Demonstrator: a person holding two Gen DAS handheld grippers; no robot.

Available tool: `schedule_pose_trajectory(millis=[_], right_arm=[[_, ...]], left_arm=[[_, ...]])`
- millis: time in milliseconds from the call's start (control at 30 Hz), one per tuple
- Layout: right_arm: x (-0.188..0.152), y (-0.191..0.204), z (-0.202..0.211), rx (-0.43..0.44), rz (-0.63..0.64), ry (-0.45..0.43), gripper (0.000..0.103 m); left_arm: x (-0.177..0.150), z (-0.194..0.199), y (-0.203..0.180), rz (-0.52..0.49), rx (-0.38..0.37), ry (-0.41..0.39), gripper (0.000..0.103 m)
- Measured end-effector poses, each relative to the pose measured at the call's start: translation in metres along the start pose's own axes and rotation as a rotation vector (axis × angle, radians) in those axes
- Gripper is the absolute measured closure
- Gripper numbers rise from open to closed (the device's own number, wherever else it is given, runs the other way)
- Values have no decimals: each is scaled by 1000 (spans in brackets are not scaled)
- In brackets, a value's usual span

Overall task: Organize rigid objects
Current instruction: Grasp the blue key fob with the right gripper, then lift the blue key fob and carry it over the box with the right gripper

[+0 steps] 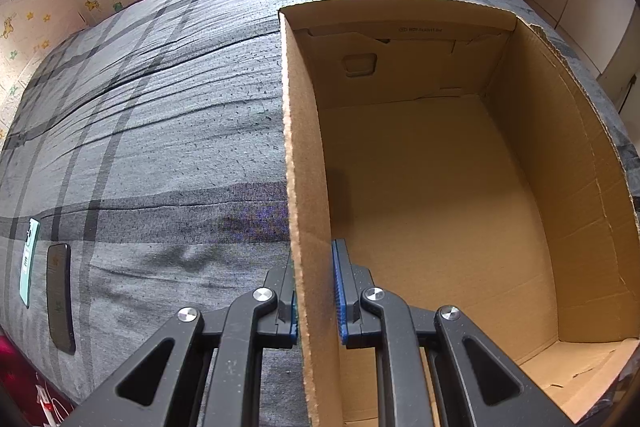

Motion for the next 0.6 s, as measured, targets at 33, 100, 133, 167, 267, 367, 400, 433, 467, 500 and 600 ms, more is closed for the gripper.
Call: schedule_pose_trajectory(millis=[33, 100, 133, 167, 267, 367, 400, 433, 467, 500, 600], right_arm=[[1, 0, 4, 0, 2, -4, 76], [0, 3, 12, 2, 10, -11, 76], [0, 3, 20, 1, 17, -16, 75], [1, 7, 24, 0, 26, -23, 76], [8, 15, 36, -1, 53, -45, 75], [14, 27, 48, -5, 76, -66, 76], [16, 31, 53, -2, 84, -73, 76], [15, 37, 55, 1, 92, -79, 76], [16, 41, 58, 2, 103, -83, 75], [16, 45, 59, 3, 114, -89, 75], [17, 60, 69, 11, 144, -108, 76]], left_arm=[[0, 0, 0, 0, 1, 1, 89], [0, 0, -1, 3, -1, 1, 89], [0, 0, -1, 4, -1, 1, 89], [0, 0, -1, 4, -1, 1, 89], [0, 0, -1, 1, 2, 0, 89], [0, 0, -1, -3, 7, 0, 89], [0, 0, -2, -2, 6, 0, 89], [0, 0, -2, 1, 4, -1, 89], [0, 0, -2, 3, 2, -1, 89], [0, 0, -2, 4, 1, -2, 89], [0, 0, -1, 5, -1, -1, 89]])
Point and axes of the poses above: each gripper's, at about its wrist camera, not at the fingertips, and z roughly against the way its jaws point, y to its left, x to its top, the point moved 10 cm from there along -z, roughly the way its jaws point, and after that the axes turned 5 degrees about -z, right-handed, at the moved point
